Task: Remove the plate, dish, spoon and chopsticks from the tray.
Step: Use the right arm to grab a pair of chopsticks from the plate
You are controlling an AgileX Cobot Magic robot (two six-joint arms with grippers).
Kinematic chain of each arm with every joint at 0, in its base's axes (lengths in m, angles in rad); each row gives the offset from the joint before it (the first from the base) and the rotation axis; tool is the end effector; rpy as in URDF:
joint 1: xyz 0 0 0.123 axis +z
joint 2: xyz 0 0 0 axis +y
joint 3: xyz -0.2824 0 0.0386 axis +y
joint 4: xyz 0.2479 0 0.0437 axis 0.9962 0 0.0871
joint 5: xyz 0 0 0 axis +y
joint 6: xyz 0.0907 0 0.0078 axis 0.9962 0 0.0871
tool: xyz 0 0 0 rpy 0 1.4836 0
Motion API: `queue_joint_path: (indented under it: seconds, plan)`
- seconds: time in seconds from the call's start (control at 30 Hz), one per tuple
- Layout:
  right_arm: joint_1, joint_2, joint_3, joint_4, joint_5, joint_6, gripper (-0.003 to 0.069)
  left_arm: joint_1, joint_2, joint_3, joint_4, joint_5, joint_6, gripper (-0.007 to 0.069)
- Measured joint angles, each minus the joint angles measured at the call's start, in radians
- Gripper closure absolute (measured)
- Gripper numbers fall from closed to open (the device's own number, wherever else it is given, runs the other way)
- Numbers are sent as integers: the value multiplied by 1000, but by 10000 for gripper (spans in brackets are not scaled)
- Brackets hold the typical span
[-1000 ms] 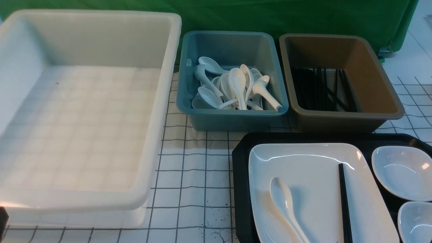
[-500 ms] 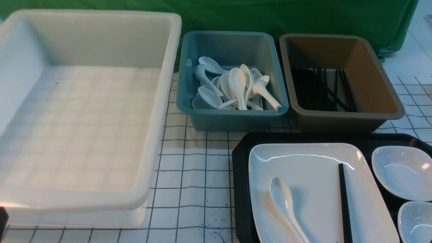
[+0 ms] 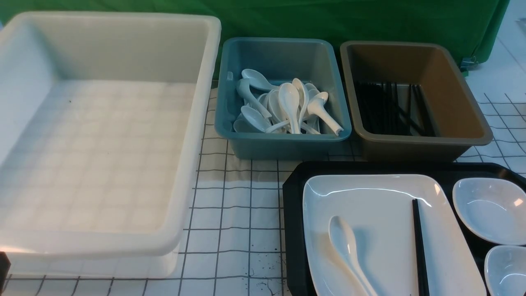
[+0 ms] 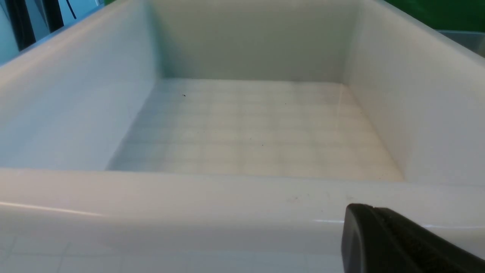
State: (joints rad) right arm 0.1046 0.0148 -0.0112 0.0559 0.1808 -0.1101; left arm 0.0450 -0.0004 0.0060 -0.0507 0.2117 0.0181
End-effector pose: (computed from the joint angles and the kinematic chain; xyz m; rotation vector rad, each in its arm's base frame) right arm 0.0564 0.0069 0.1996 -0.1406 1.6620 0.0458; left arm 0.0560 0.0015 0.1919 -0.0571 1.6997 0.0010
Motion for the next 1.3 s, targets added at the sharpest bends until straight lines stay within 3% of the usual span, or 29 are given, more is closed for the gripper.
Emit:
queue_joint_path:
  seconds: [0.8,0.93,1.03,1.1,1.2,1.3]
  plan:
    - [0,0,0,0,-12,1,412,0,0,0,0,0,0,620]
    - [0,0,6,123,-52,259,412,0,0,0,0,0,0,620]
    - [0,0,8,214,-61,582,412,0,0,0,0,0,0,620]
    - [0,0,8,238,-61,730,412,0,0,0,0,0,0,620]
    - [0,0,8,250,-61,832,412,0,0,0,0,0,0,620]
    - [0,0,8,254,-61,859,412,0,0,0,0,0,0,620]
